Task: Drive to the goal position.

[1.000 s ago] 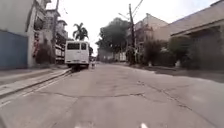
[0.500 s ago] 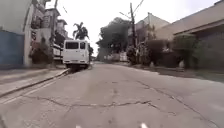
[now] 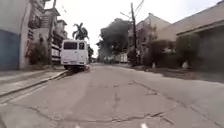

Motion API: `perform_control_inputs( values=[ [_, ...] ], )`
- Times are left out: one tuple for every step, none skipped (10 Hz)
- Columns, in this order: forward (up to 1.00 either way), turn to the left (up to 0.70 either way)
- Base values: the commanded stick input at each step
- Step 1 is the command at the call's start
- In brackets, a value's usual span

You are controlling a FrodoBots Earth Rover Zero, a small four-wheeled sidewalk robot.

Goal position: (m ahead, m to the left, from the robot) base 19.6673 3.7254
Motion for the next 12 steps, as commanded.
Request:
perform_control_inputs(
  values=[
    [0.70,0.27],
    [0.70,0.27],
    [0.70,0.27],
    [0.70,0.27],
    [0.70,0.27],
    [0.70,0.24],
    [0.70,0.02],
    [0.70,0.20],
    [0.70,0.27],
    [0.70,0.27],
    [0.70,0.16],
    [0.70,0.00]
  ],
)
